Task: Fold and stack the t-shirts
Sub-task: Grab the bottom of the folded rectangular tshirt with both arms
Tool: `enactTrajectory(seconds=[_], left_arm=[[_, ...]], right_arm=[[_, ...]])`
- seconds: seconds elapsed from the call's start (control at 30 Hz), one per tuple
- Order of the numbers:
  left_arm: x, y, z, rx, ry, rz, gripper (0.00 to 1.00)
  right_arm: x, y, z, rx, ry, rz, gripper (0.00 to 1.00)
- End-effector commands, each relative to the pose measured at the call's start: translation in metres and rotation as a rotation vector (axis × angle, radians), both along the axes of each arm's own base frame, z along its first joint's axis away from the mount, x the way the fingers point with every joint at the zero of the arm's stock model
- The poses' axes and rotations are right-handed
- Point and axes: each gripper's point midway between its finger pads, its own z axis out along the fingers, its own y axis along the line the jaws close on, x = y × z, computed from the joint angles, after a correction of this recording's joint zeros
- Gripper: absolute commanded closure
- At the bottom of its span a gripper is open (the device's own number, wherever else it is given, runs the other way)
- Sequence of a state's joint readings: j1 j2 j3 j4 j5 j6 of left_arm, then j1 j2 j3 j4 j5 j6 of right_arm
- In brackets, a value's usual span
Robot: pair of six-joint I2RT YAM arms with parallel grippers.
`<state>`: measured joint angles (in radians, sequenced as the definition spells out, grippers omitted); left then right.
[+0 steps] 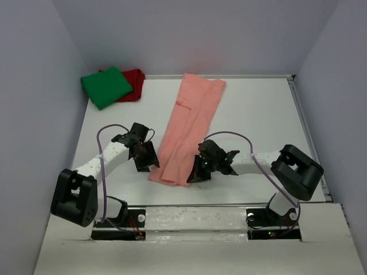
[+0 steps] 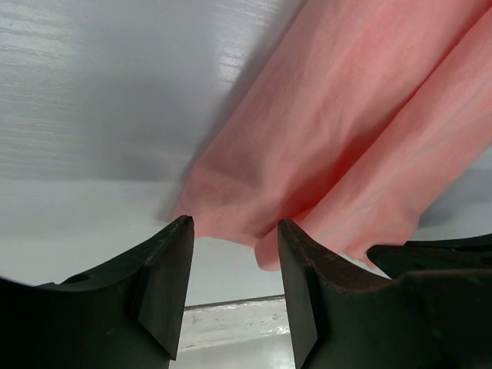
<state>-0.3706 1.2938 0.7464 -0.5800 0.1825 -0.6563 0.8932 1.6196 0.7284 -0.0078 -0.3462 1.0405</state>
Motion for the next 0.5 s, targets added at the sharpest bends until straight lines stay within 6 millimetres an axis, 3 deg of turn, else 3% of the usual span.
enactTrajectory(seconds=[0.0, 0.47], left_arm=[[0.002, 0.002, 0.001, 0.011, 0.015, 0.017, 0.43], [-0.015, 0.002, -0.026, 0.001, 0.101, 0.018, 0.41]], right_arm=[[0.008, 0.006, 0.009, -0.011, -0.048, 0.008, 1.00], [0.007, -0.002, 0.006, -0.026, -0.031, -0.008, 1.00]])
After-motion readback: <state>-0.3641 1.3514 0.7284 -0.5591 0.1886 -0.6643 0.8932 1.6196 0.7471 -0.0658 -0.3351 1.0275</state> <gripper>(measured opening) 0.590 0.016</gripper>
